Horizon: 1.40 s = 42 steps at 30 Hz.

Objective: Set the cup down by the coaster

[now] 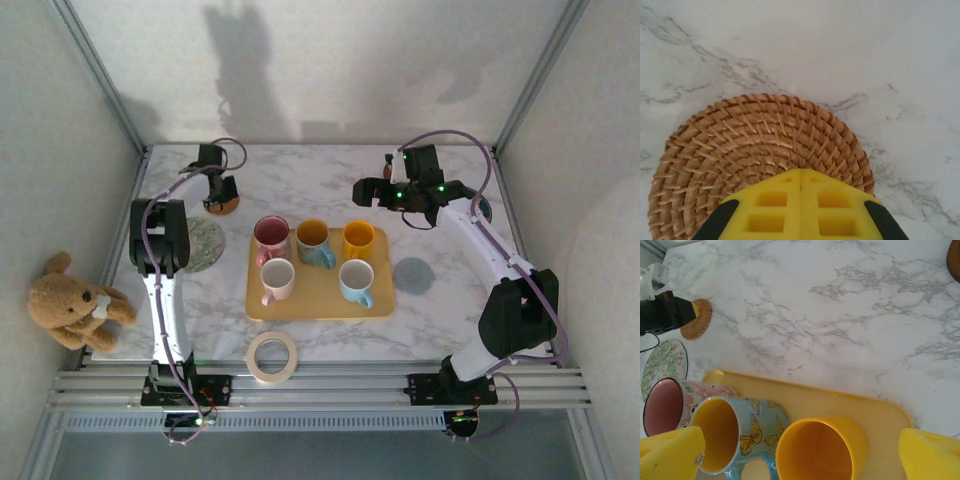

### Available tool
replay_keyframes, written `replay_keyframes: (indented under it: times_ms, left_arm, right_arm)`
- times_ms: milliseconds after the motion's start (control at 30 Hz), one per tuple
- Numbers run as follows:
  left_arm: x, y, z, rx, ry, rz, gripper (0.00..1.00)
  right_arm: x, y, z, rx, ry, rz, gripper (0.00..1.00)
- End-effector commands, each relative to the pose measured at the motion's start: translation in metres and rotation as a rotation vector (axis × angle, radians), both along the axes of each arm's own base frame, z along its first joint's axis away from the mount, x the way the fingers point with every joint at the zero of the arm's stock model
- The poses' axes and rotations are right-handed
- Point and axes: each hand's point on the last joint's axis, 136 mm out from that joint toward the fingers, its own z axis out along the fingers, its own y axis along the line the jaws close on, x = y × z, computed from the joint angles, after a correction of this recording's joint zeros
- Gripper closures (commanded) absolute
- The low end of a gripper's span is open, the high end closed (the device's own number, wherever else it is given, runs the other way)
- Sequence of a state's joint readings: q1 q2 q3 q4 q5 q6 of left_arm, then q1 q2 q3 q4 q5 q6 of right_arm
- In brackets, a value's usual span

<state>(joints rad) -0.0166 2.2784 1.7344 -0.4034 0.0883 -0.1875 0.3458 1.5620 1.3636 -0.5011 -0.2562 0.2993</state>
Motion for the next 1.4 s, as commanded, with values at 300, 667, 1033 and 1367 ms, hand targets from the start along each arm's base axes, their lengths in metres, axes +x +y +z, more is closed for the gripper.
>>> replay_keyframes:
  times_ms: [300,667,1033,1367]
  left_arm:
    - [-0.007,-0.044,-0.041,-0.043,0.133,-0.124,1.0]
    - [0.002,-0.122,-0.03,-0.207,0.114,-0.242,1.0]
    - [0.002,-0.172,-0.033,-0.255,0.137,-0.33,1.0]
    - [-0.001,-0.194,-0.029,-0.284,0.157,-0.41,1.0]
  right_arm:
    - [0.004,-0.002,0.009,-0.04,-0.045,0.001,0.01]
    - [0.002,-0.008,0.005,-0.062,-0.052,-0.019,0.01]
    - [-0.003,-0.014,-0.005,-0.106,-0.05,-0.012,0.01]
    - [-0.003,-0.015,-0.013,-0.113,-0.041,-0.011,0.01]
